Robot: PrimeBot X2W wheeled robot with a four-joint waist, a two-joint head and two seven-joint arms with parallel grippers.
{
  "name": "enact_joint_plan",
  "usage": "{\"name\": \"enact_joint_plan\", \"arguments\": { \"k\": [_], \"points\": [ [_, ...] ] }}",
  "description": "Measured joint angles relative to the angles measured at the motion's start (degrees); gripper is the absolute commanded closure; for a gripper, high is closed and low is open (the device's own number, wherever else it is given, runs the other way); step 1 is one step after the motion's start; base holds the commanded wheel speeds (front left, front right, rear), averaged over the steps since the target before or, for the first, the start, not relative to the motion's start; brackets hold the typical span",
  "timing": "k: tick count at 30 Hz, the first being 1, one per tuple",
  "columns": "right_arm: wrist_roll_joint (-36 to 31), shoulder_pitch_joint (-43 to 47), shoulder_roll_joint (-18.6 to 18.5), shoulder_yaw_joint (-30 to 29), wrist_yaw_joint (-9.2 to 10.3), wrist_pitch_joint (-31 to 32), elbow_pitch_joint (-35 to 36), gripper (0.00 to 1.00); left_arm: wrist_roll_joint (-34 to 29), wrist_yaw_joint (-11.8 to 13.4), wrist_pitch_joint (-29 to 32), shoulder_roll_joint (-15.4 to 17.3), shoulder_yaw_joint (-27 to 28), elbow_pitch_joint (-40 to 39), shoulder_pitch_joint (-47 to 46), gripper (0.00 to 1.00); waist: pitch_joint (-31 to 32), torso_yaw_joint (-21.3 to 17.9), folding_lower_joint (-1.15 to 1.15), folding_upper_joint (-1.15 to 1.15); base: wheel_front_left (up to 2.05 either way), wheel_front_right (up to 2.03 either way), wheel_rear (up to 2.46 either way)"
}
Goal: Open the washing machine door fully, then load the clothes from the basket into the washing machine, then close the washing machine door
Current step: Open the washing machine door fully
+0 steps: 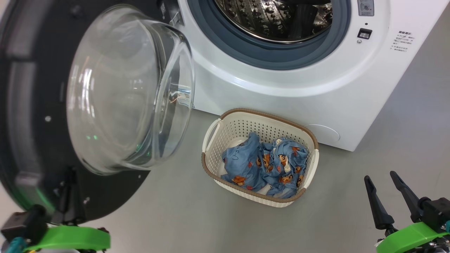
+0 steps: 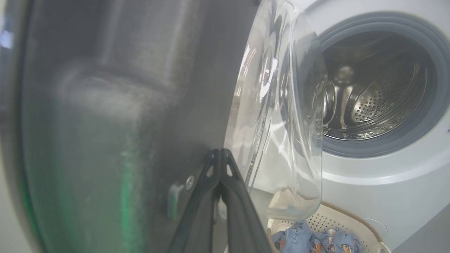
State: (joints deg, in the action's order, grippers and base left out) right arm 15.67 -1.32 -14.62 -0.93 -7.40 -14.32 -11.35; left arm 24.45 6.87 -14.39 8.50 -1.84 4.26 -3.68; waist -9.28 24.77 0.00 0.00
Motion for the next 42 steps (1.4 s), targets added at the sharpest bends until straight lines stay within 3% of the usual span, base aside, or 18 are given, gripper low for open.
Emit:
{"name": "enact_joint_plan", "arguments": {
  "k": [7, 27, 42],
  "points": [
    [0.0, -0.9, -0.3, 0.0, 0.0, 0.0, 0.0, 0.0, -1.0, -0.8, 0.0, -0.7, 5.3, 2.3, -1.9, 1.0, -0.7, -0.1, 0.0, 0.0, 0.0, 0.0, 0.0],
    [-0.4, -4.1, -1.7, 0.2, 0.0, 0.0, 0.6, 0.0, -6.1, -6.4, -0.3, -2.1, 22.7, 14.4, -13.8, 1.0, -4.7, -1.0, 0.0, 0.0, 0.0, 0.0, 0.0],
    [-1.4, -8.3, -3.4, 1.1, 0.0, 0.0, 1.3, 0.0, -10.7, -10.8, -0.3, 1.9, 34.4, 25.5, -24.8, 1.0, -10.8, -2.0, 0.0, 0.0, 0.0, 0.0, 0.0]
  ]
}}
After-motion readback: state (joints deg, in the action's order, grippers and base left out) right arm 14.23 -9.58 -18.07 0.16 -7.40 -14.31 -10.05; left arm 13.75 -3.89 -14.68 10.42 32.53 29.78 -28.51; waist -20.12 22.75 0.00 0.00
